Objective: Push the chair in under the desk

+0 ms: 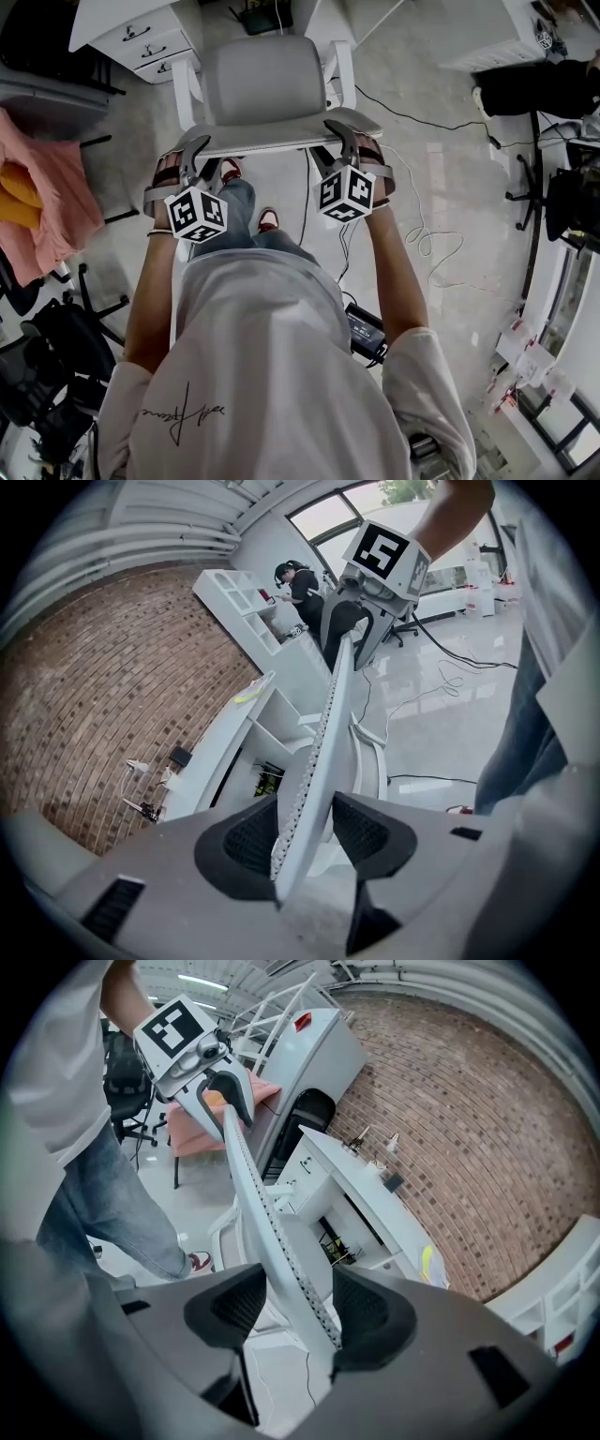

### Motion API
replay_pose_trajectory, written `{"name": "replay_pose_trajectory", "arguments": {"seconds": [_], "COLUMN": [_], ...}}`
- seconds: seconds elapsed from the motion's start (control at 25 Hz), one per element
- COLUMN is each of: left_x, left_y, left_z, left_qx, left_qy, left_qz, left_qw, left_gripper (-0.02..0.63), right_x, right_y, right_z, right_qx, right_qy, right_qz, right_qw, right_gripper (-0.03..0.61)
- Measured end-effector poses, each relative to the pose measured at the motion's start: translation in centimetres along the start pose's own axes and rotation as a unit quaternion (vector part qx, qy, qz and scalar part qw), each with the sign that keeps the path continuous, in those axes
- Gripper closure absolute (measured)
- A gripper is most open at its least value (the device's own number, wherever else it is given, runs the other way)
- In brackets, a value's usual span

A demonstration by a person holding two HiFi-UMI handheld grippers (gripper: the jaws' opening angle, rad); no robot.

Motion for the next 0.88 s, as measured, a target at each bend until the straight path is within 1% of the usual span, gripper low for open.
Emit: {"name": "replay_pose_trajectory", "arguments": {"seconds": [0.16, 0.32, 0.48, 0.6, 0.88], "left_x": [-0.4, -1.2, -0.8, -0.4, -0.7], "left_y": [0.2, 0.5, 0.4, 0.3, -0.5], "left_z": [0.3, 0.4, 0.4, 0.4, 2.0], "left_qx": [-0.008, -0.011, -0.004, 0.003, -0.006], "left_qy": [0.009, 0.001, -0.006, -0.001, 0.009], "left_qz": [0.005, 0.007, 0.000, -0.002, 0.000], "left_qw": [0.9999, 0.9999, 1.0000, 1.0000, 0.9999], "left_gripper": [0.436, 0.435, 0.430, 0.428, 0.436], "right_x": [0.5, 1.0, 0.8, 0.7, 1.6], "right_y": [0.3, 0.8, 0.5, 0.2, -0.4], "right_z": [0.3, 1.4, 0.8, 0.2, -0.7], "right_qx": [0.001, -0.009, 0.002, 0.011, 0.003], "right_qy": [-0.001, -0.002, -0.005, -0.004, 0.005], "right_qz": [-0.002, -0.010, -0.003, -0.002, -0.014], "right_qw": [1.000, 1.000, 1.000, 1.000, 1.000], "right_gripper": [0.337, 0.328, 0.328, 0.330, 0.330]}}
Point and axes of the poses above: the fingertips, and each gripper's own axes: y forward along the fingers, z to its right, x out of its underside, the point moved 1 cm from there along -y, backward along the fingers, and after that the axes turned 3 degrees about -z, right-handed, at the moved point
